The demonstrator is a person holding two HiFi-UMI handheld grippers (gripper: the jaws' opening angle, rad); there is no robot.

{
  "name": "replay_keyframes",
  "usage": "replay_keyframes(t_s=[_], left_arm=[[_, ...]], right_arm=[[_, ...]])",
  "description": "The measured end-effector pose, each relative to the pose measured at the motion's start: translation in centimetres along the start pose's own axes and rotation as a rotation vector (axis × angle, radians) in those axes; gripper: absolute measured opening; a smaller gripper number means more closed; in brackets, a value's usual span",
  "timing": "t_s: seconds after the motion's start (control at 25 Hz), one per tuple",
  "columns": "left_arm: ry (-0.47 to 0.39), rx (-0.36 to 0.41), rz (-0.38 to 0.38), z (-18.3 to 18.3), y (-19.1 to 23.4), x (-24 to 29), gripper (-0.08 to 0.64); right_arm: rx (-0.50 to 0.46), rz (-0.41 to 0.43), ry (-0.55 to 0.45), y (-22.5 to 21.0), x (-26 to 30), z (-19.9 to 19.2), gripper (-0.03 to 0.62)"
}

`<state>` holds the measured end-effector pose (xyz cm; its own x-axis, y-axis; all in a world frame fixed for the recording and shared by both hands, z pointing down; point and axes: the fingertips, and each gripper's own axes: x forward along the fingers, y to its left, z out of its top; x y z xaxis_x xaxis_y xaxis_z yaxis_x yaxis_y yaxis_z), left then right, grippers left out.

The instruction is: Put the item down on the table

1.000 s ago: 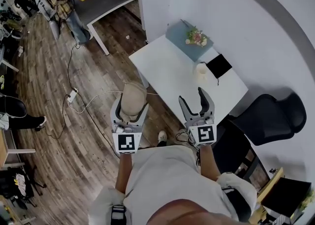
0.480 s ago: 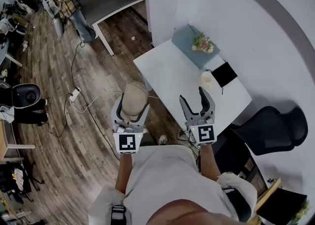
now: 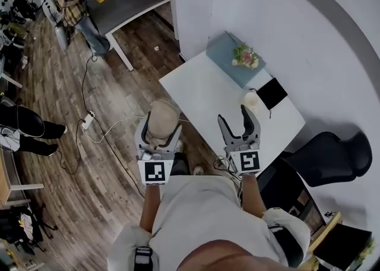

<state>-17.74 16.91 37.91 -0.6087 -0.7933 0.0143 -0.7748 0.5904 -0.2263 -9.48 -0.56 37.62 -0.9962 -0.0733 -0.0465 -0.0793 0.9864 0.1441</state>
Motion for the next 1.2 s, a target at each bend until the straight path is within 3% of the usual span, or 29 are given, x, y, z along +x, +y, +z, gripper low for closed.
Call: replay_keyframes(t_s=[0.4,0.68,1.2], left_arm=[[-0.006,-0.023,-0.064,-1.2,5.2,5.7,0.394],[-0.025,-0.028,-0.159,-1.4,8.0,10.5,0.394],[-0.070,-0.030,-0.415,-2.2,6.7,18.7,0.394]], right_arm=[[-0.018,-0.067,0.009,-0.4,6.8,-0.2,0.308],[-0.031,-0.165,0.044,-1.3,10.1,-0.1,0.308],[-0.054,-0.435,0.147,-4.9,10.0,-1.5,0.308]])
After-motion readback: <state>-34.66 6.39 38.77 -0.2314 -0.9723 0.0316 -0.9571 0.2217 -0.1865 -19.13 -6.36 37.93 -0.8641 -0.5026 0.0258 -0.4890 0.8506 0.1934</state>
